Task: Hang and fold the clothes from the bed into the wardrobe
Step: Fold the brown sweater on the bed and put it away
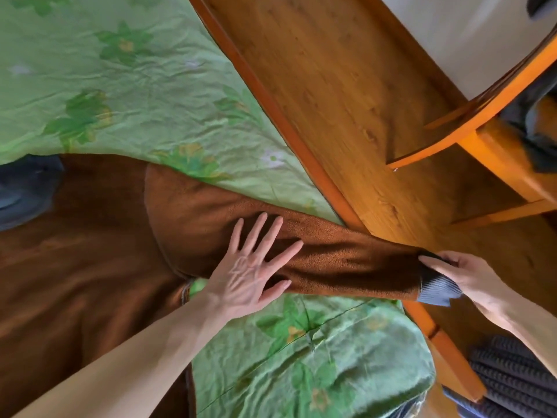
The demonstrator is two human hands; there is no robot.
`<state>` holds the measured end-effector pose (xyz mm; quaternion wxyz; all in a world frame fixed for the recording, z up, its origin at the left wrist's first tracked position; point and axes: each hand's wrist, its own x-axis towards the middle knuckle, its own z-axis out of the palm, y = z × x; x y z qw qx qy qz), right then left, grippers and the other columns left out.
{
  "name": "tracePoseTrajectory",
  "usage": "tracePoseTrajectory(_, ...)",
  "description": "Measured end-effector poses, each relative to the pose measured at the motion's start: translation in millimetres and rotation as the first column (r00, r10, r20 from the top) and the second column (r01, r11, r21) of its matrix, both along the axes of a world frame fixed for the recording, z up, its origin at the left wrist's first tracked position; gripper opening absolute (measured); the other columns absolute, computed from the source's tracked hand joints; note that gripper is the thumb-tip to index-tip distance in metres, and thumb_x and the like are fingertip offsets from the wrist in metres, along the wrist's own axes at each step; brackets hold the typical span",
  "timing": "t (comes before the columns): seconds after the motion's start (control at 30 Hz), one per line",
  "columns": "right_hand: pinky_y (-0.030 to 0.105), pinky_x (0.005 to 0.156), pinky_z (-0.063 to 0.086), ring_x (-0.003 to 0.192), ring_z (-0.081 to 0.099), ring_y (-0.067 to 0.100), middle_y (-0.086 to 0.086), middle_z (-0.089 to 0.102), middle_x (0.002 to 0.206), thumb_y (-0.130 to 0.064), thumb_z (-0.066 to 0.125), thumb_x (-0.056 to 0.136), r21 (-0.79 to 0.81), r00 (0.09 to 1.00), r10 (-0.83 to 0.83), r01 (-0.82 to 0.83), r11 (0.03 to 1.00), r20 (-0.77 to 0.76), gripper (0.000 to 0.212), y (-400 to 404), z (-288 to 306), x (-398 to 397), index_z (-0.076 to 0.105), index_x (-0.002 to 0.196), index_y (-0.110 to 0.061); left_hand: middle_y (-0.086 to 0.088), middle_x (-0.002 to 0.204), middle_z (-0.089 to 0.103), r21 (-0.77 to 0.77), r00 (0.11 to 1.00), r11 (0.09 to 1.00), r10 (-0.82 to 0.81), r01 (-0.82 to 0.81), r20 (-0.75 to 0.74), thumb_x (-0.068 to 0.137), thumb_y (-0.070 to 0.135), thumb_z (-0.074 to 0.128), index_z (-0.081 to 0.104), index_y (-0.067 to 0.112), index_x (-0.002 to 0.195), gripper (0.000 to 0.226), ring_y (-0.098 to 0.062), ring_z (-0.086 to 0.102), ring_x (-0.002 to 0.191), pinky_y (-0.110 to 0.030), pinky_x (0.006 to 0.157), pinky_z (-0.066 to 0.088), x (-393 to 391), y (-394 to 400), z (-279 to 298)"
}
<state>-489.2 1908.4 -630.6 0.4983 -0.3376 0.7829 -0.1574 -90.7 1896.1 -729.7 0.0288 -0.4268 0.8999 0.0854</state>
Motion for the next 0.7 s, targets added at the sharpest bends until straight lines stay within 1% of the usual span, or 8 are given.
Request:
tracePoseTrajectory(0.07,0.036,0.074,0.048,0.080,0.068,0.023,0.013,0.073,0.084,-0.066,0.095,0.041,0.018,0.996,-0.079,0.078,0.997,0.030,0.074,0.7,1.8,4.8,0.078,0.086,-0.009,-0.022,0.173,-0.007,0.032,1.000,0.999,0.001,-0.001,0.003,0.102,0.069,0.027,0.003,0.038,0.167,0.076,-0.047,-0.001,0.160,-0.072,0.121,0.014,0.3,-0.1,2.6)
tracePoseTrajectory(0.17,0.034,0.066,0.054,0.087,0.071,0.037,0.020,0.072,0.095,-0.044,0.087,0.069,0.020,0.985,-0.148,0.147,0.989,0.090,0.049,-1.9,17.2,22.7,0.074,0.098,-0.007,-0.022,0.174,0.007,0.079,0.995,0.995,0.069,-0.063,-0.077,0.103,0.072,0.022,0.015,0.034,0.167,0.075,-0.041,0.002,0.161,-0.069,0.123,0.016,-6.8,2.3,12.5)
tracePoseTrajectory(0.27,0.032,0.058,0.060,0.078,0.075,0.030,0.022,0.073,0.101,-0.037,0.079,0.083,-0.051,0.993,-0.092,0.096,0.994,0.073,0.032,-10.3,30.4,49.2,0.074,0.102,-0.012,-0.011,0.163,0.042,0.159,0.913,0.982,0.155,-0.101,-0.377,0.107,0.064,0.031,0.044,0.022,0.157,0.067,-0.026,0.025,0.158,-0.054,0.125,0.027,-25.4,8.5,32.6)
tracePoseTrajectory(0.37,0.038,0.054,0.062,0.071,0.075,0.027,0.009,0.075,0.085,-0.034,0.077,0.090,-0.141,0.994,0.102,-0.105,0.984,-0.031,0.016,-18.5,45.5,93.1,0.075,0.097,-0.019,0.003,0.131,0.069,0.474,0.622,0.873,0.435,-0.115,-0.651,0.108,0.058,0.039,0.064,0.019,0.137,0.056,-0.007,0.060,0.124,-0.038,0.106,0.051,-53.1,13.4,65.6)
tracePoseTrajectory(0.43,0.039,0.056,0.060,0.069,0.072,0.033,0.007,0.075,0.078,-0.030,0.071,0.096,-0.185,0.971,0.240,-0.239,0.953,-0.020,0.008,-22.4,53.0,127.5,0.076,0.100,-0.024,0.004,0.116,0.074,0.799,0.408,0.601,0.722,0.031,-0.559,0.107,0.060,0.040,0.063,0.016,0.134,0.057,-0.004,0.069,0.106,-0.029,0.096,0.057,-70.8,12.2,95.4)
tracePoseTrajectory(0.5,0.032,0.055,0.055,0.067,0.071,0.033,0.010,0.076,0.078,-0.023,0.060,0.103,-0.223,0.939,0.324,-0.294,0.930,0.114,0.016,-25.0,60.9,161.3,0.074,0.112,-0.025,0.000,0.091,0.071,0.879,0.189,0.434,0.863,0.197,-0.469,0.109,0.046,0.049,0.060,0.003,0.125,0.048,-0.011,0.071,0.085,-0.026,0.081,0.058,-79.1,11.3,113.7)
tracePoseTrajectory(0.6,0.032,0.060,0.057,0.078,0.077,0.027,0.001,0.080,0.101,-0.011,0.052,0.106,-0.241,0.873,0.409,-0.351,0.905,0.265,0.028,-30.5,69.5,197.2,0.070,0.123,-0.025,-0.010,0.084,0.073,0.923,-0.058,0.360,0.933,0.134,-0.355,0.107,0.026,0.059,0.069,0.000,0.108,0.028,-0.025,0.071,0.078,-0.034,0.072,0.061,-55.3,4.6,121.6)
tracePoseTrajectory(0.7,0.034,0.054,0.050,0.065,0.070,0.023,0.000,0.080,0.094,-0.001,0.051,0.105,-0.410,0.926,0.358,-0.282,0.867,0.122,0.029,-40.7,59.6,211.2,0.074,0.111,-0.017,-0.015,0.085,0.074,0.921,-0.127,0.390,0.913,0.001,-0.387,0.104,0.021,0.061,0.074,0.006,0.094,0.022,-0.026,0.068,0.080,-0.043,0.075,0.058,-11.0,2.0,120.3)
